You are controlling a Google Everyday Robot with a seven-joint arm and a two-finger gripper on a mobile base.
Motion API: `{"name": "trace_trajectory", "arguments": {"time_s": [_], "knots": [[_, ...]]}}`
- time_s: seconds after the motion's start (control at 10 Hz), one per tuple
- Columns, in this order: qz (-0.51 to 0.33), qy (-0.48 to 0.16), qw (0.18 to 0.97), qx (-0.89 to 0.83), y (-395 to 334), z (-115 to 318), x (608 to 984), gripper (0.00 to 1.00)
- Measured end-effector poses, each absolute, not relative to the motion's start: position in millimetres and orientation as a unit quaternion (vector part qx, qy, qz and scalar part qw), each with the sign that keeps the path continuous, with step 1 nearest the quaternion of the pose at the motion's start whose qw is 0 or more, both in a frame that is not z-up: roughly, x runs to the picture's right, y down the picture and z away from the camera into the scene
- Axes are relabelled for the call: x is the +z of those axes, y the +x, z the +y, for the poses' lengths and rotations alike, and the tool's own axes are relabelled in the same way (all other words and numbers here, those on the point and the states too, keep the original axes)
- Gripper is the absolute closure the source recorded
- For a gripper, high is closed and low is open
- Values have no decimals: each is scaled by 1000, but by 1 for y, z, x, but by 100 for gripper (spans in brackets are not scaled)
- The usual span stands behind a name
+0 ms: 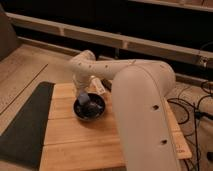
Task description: Place the white sponge in the ceramic cup
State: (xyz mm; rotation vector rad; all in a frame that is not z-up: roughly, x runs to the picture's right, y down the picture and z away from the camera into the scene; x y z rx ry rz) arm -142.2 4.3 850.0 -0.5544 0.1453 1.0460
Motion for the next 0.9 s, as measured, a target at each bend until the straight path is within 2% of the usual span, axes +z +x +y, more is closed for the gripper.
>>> {"name": "trace_trajectory", "arguments": {"time_s": [0.3,0.9], "knots": [[87,-203,837,501,-115,-21,807,100],[196,-141,769,592,21,-7,737,100]]}}
